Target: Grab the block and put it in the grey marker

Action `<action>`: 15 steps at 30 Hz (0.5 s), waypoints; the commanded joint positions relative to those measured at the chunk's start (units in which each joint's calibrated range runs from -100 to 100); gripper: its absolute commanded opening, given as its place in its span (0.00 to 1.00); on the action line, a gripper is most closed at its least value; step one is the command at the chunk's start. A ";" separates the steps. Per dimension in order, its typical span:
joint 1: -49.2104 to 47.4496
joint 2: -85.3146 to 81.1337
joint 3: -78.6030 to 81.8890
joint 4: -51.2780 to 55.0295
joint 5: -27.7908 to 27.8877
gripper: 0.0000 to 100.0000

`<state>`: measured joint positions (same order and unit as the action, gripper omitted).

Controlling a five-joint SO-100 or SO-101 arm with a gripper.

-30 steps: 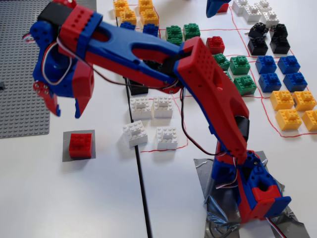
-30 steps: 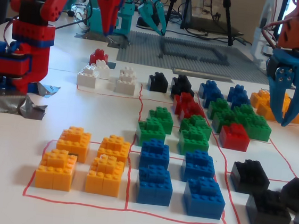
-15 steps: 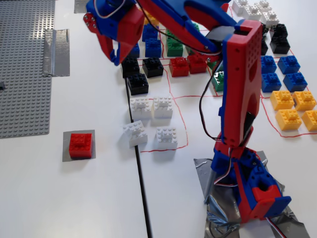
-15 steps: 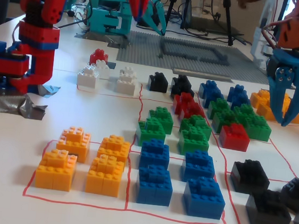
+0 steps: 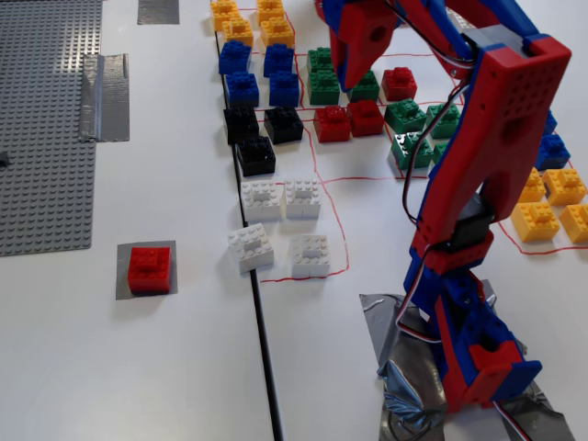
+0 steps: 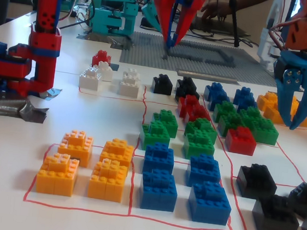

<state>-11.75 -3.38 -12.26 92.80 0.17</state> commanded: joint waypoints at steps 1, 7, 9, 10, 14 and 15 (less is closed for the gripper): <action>3.99 -5.45 -0.73 -1.24 1.32 0.00; 12.43 -5.61 1.82 -4.24 3.37 0.00; 14.30 -5.61 3.36 -5.46 3.71 0.00; 15.08 -5.61 4.36 -6.19 3.81 0.00; 17.24 -5.61 8.17 -9.03 3.86 0.00; 17.44 -5.61 8.54 -9.51 3.86 0.00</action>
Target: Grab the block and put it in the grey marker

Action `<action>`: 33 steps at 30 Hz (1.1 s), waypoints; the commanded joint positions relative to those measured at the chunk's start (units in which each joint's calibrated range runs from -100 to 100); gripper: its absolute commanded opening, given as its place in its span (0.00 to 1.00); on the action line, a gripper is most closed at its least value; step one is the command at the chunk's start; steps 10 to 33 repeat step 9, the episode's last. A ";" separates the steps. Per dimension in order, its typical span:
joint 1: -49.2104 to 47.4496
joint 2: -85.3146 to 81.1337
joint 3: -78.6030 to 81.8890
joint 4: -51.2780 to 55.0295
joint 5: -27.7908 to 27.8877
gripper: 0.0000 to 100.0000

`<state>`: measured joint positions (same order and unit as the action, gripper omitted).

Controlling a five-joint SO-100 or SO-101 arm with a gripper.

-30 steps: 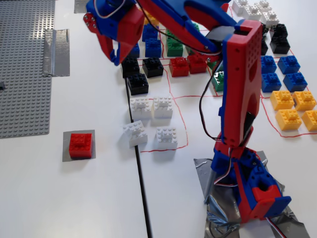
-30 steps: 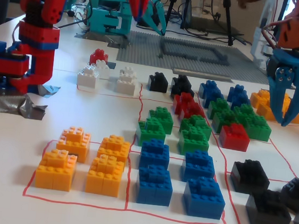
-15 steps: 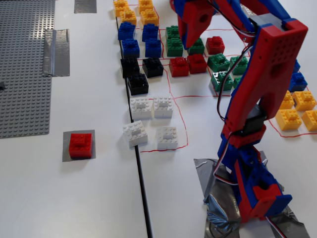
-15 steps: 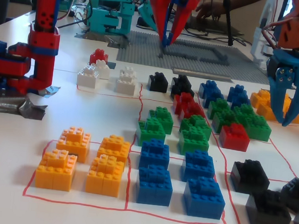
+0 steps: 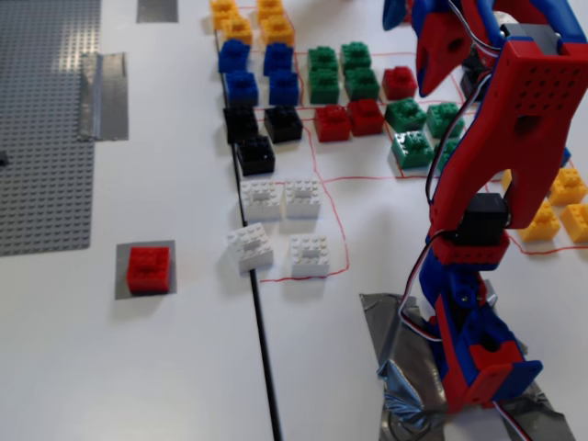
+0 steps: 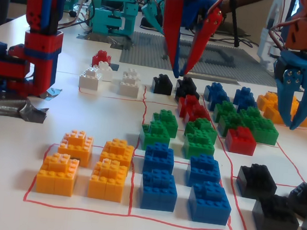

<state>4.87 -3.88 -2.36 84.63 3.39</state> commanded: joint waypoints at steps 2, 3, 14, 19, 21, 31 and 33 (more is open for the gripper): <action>1.02 -5.03 -0.91 -1.83 0.68 0.00; 1.02 -5.03 -0.91 -2.07 0.63 0.00; 1.22 -4.70 -0.73 -2.40 0.68 0.00; 1.22 -4.70 -0.73 -2.40 0.68 0.00; 1.22 -4.70 -0.73 -2.40 0.68 0.00; 1.22 -4.70 -0.73 -2.40 0.68 0.00; 1.22 -4.70 -0.73 -2.40 0.68 0.00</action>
